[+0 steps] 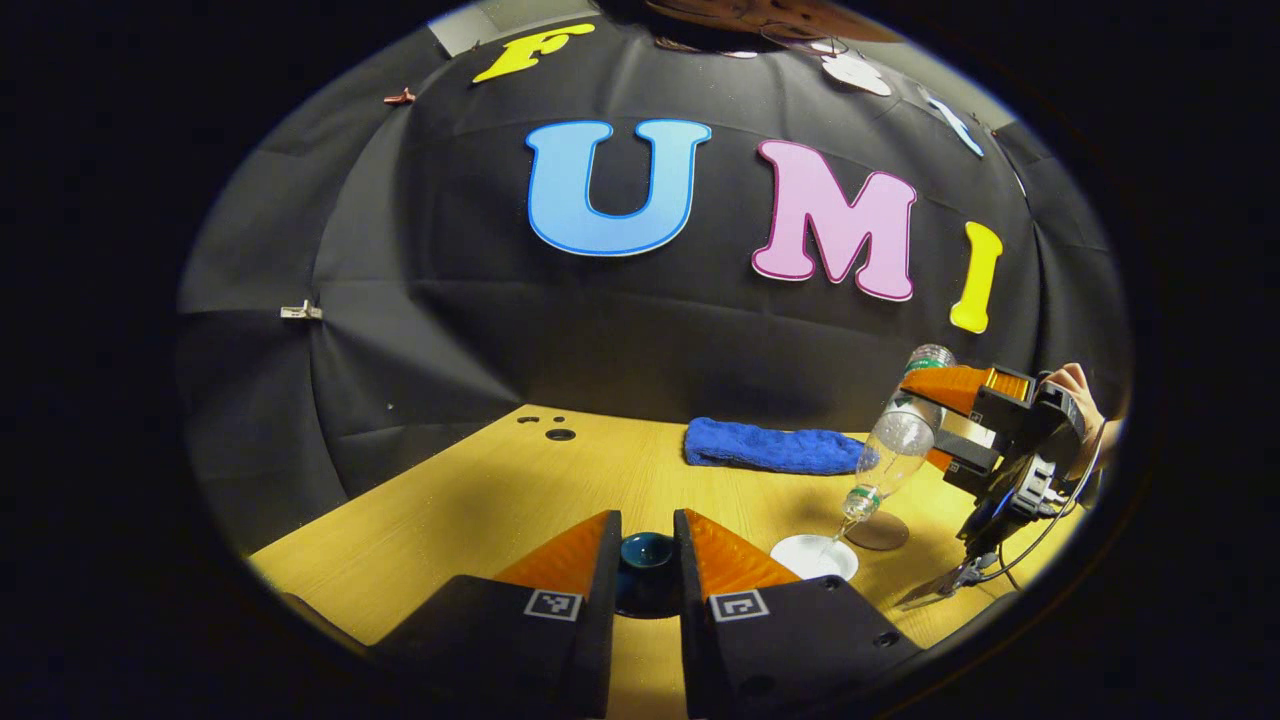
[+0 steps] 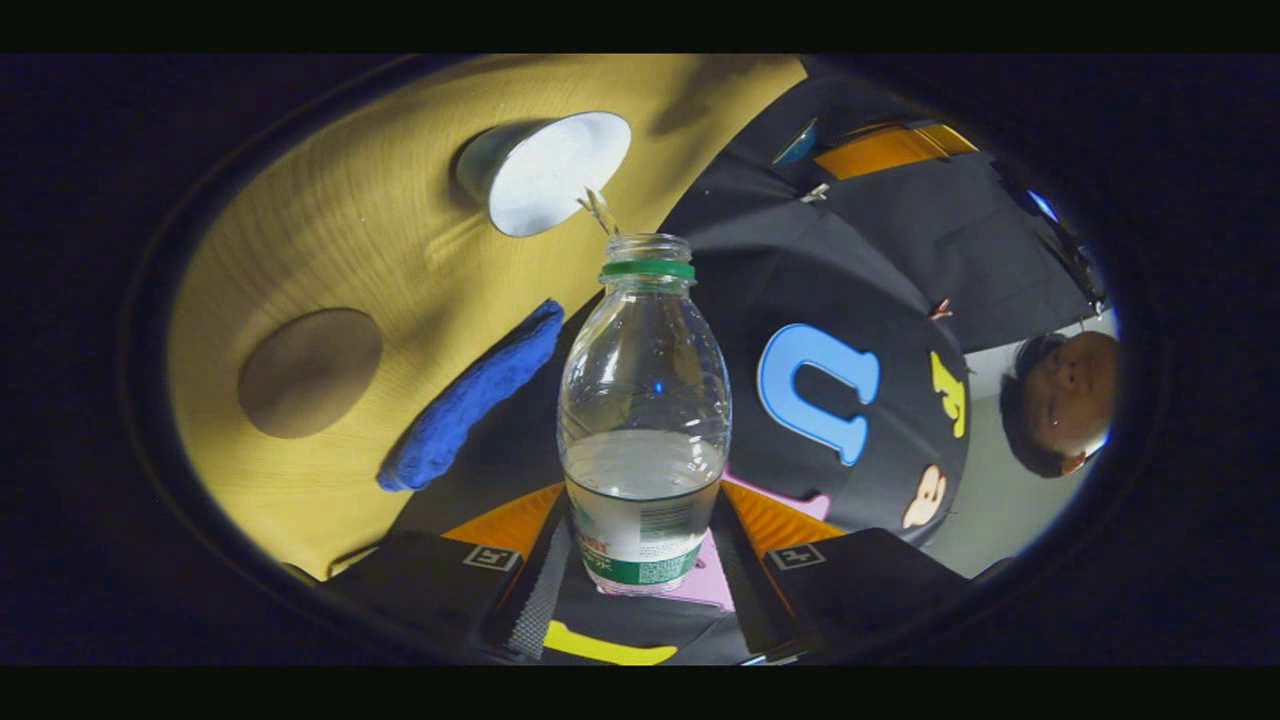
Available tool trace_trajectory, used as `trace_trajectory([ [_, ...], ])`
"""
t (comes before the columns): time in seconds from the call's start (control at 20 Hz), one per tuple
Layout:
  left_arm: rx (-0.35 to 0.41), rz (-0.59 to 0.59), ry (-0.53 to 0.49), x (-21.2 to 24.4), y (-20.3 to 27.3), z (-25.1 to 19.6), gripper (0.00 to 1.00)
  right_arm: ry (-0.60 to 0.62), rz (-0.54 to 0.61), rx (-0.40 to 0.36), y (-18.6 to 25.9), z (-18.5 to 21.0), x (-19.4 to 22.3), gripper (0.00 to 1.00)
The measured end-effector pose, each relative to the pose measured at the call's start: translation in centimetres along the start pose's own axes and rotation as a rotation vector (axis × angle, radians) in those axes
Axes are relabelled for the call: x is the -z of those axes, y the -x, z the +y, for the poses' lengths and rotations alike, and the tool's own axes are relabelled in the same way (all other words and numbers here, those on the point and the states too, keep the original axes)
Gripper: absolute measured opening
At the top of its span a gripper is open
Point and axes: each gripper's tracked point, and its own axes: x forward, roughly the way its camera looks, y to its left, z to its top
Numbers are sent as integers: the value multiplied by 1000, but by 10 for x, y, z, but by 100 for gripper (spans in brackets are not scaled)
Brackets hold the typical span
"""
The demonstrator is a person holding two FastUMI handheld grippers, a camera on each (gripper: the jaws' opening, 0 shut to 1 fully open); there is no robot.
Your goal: Open the teacup lid with one hand, grasp the water bottle and pour water into the teacup with the other hand; after pouring, place the water bottle on the coaster and then close the teacup lid.
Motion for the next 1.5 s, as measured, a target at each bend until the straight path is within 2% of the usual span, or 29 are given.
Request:
trace_trajectory([
  [0.15, -2, -4, -3, -1, 1, 0, 32, 59, -46, 72, -4, -16, -1, 75],
  [0.25, 1, -5, -2, -1, 2, 0, 32, 64, -52, 89, -6, -18, 1, 74],
  [0.4, 0, -9, 0, -1, 3, 1, 32, 61, -32, 79, -6, -21, 4, 72],
  [0.45, 0, -10, 3, -1, 4, 0, 32, 49, -26, 69, -6, -20, 3, 74],
  [0.55, 2, -11, 5, -1, 5, 0, 32, -25, 5, 15, -4, -4, 6, 75],
  [0.75, 7, -13, 2, -1, 5, -1, 29, -400, 98, -192, 16, 48, -9, 74],
  [0.8, 8, -11, 4, 0, 5, -2, 32, -498, 119, -223, 21, 54, -15, 74],
  [0.95, 12, -9, 2, 2, 6, -6, 32, -776, 164, -314, 31, 64, -36, 75],
  [1.0, 15, -7, 0, 3, 5, -8, 28, -857, 180, -337, 35, 68, -41, 75],
  [1.05, 16, -5, -2, 4, 5, -10, 32, -938, 188, -356, 38, 70, -47, 75],
  [1.3, 35, -7, -17, 0, -4, -23, 32, -1394, 221, -377, 45, 60, -62, 75],
  [1.5, 63, -12, -29, -1, -14, -42, 32, -1788, 267, -340, 51, 47, -70, 75],
])
